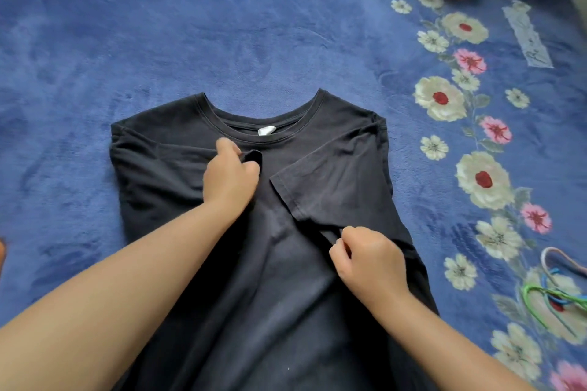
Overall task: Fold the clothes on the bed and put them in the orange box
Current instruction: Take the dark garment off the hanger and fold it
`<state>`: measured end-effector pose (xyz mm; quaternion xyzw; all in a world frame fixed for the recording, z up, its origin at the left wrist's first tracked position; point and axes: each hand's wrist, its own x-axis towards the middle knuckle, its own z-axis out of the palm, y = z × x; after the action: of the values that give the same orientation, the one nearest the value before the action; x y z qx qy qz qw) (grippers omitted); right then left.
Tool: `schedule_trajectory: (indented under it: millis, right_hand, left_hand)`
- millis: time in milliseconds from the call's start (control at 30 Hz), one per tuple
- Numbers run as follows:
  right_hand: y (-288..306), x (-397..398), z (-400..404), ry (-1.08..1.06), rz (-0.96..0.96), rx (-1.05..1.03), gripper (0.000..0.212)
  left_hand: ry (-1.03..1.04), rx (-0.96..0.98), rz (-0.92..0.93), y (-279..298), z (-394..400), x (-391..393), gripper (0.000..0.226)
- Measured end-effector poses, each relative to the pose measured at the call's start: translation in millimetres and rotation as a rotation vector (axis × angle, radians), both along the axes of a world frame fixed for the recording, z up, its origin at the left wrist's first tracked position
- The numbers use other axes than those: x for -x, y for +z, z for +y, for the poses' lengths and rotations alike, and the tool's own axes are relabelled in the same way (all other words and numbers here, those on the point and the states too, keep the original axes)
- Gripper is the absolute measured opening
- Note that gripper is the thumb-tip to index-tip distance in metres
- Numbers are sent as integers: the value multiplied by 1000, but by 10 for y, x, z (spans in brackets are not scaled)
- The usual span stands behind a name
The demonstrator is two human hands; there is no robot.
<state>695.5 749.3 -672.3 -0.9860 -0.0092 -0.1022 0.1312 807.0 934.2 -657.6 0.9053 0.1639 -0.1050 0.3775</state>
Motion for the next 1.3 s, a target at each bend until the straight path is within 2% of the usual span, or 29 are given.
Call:
schedule_trajectory:
  millis: [33, 100, 167, 233, 300, 367, 467, 567, 667, 767, 833, 867, 933, 967, 1000, 1100, 1167, 1300]
  right_hand:
    - [-54, 100, 29, 19, -31, -51, 26]
    - [-212, 308, 86, 2, -16, -95, 30]
    - [-333, 438, 143, 28, 9, -70, 33]
    - [-380, 455, 132, 66, -52, -66, 34]
    - [-275, 386, 11, 75, -107, -111, 28]
    - [-185, 285, -191, 28, -124, -76, 12]
    - [-183, 247, -505, -30, -55, 92, 24]
    - [-291, 278, -765, 43, -35, 182, 20]
    - [-285, 255, -935, 197, -56, 130, 12]
    - [-291, 282, -994, 369, -52, 118, 10]
    - [-305, 307, -1003, 372, -14, 99, 8]
    - [-321, 308, -1007, 347, 0, 89, 8]
    - [-351, 319, -988, 301, 9, 78, 13]
    - [-369, 325, -967, 287, 0, 72, 15]
    - [-389, 338, -946, 264, -14, 57, 20]
    - [-452, 376, -916, 137, -28, -57, 35]
    - [-499, 390, -908, 66, -9, -79, 47]
    - [-572, 394, -918, 40, 74, -56, 55]
  left_hand:
    - [14, 5, 1, 8, 28, -10, 16]
    - [-118, -188, 77, 18, 55, 33, 23]
    - [-279, -374, 69, 12, 35, 96, 36]
    - [-424, -415, -31, -21, -51, 116, 39]
    - [-521, -415, -48, -71, -158, 78, 42]
    - [-509, -382, 49, -95, -229, -8, 46]
    - [-536, -358, 162, -161, -336, -106, 38]
    - [-458, -200, 86, -150, -420, -195, 28]
    - [-260, -24, -10, -33, -432, -283, 23]
    - [-223, -118, -68, -4, -473, -306, 19]
    - [-233, -245, 5, 28, -551, -191, 27]
    - [-248, -326, -17, 40, -577, -103, 34]
    - [-349, -414, -264, 55, -600, 104, 29]
    - [-441, -386, -349, 54, -587, 211, 18]
    - [-541, -330, -341, 32, -567, 313, 14]
    - [-706, -181, 93, -100, -566, 584, 25]
    - [-602, -20, 199, -151, -622, 651, 24]
    - [-214, 369, 378, -161, -805, 666, 23]
